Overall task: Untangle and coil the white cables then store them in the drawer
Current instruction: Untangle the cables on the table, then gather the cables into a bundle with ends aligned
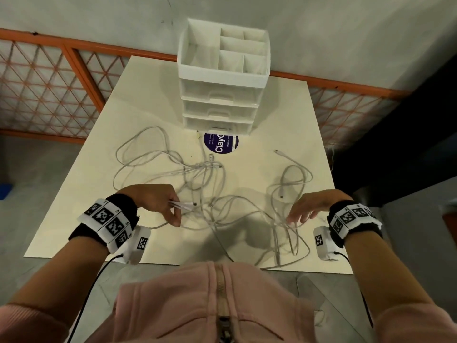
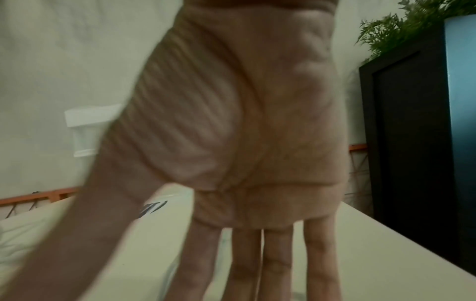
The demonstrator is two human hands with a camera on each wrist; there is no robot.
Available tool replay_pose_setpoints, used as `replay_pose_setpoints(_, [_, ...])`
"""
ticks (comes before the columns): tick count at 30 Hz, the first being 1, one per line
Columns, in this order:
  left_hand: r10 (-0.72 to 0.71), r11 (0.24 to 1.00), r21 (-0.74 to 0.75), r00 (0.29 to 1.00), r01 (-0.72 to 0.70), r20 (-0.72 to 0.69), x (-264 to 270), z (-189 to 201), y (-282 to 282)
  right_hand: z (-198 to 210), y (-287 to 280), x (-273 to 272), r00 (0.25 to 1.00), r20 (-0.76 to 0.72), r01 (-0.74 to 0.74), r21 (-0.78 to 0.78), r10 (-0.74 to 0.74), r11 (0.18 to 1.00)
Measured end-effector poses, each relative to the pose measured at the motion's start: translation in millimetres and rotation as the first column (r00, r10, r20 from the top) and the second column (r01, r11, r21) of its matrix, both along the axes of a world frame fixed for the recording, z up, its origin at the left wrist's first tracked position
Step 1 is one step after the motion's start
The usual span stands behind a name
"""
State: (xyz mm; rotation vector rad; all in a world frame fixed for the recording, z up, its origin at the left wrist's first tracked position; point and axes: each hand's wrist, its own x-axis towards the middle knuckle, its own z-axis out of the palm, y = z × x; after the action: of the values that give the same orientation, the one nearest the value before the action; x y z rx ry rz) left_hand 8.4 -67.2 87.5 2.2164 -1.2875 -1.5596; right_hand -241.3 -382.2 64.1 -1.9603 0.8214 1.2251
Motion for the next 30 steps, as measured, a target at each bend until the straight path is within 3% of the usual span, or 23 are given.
replay_pose_setpoints(2, [-0.053, 0.997, 0.059, 0.998, 0.050, 0.036, -3.7, 3.1, -3.0, -5.7, -6.9, 1.9, 0.989, 0.122, 0.105, -0.132, -0.089, 0.986])
replay_pose_setpoints(5, [-0.055, 0.996, 0.074, 0.994, 0.048, 0.094, -4.3, 2.5, -5.7, -16.4, -22.4, 11.3, 0.889, 0.436, 0.305, -0.340, -0.138, 0.889])
replay_pose_setpoints(8, [0.043, 0.999, -0.034, 0.991, -0.039, 0.127, -3.1, 2.7, -7.8, -30.8, -29.6, 24.0, 0.794, 0.597, 0.457, -0.464, -0.113, 0.758])
replay_pose_setpoints(10, [0.160, 0.982, -0.121, 0.978, -0.144, 0.136, -1.4, 3.5, -10.5, -39.5, -31.8, 32.3, 0.753, 0.652, 0.503, -0.489, -0.085, 0.713])
replay_pose_setpoints(13, [0.289, 0.937, -0.239, 0.949, -0.253, 0.127, -1.3, 7.2, -16.1, -49.0, -36.9, 43.1, 0.768, 0.639, 0.471, -0.514, -0.046, 0.717])
replay_pose_setpoints(17, [0.423, 0.856, -0.324, 0.906, -0.403, -0.008, -3.3, 14.6, -27.1, -57.1, -46.4, 61.9, 0.794, 0.601, 0.466, -0.506, -0.091, 0.726])
replay_pose_setpoints(22, [0.418, 0.828, -0.395, 0.908, -0.398, -0.037, -8.4, 20.2, -41.0, -68.4, -48.4, 75.2, 0.855, 0.514, 0.424, -0.614, -0.072, 0.666])
replay_pose_setpoints(26, [0.395, 0.824, -0.420, 0.917, -0.380, -0.054, -11.8, 20.4, -49.4, -73.5, -48.7, 79.5, 0.912, 0.409, 0.275, -0.689, 0.046, 0.671])
replay_pose_setpoints(30, [0.375, 0.827, -0.427, 0.925, -0.365, -0.065, -14.1, 18.0, -58.6, -67.5, -41.9, 89.6, 0.853, 0.518, 0.303, -0.595, 0.067, 0.744])
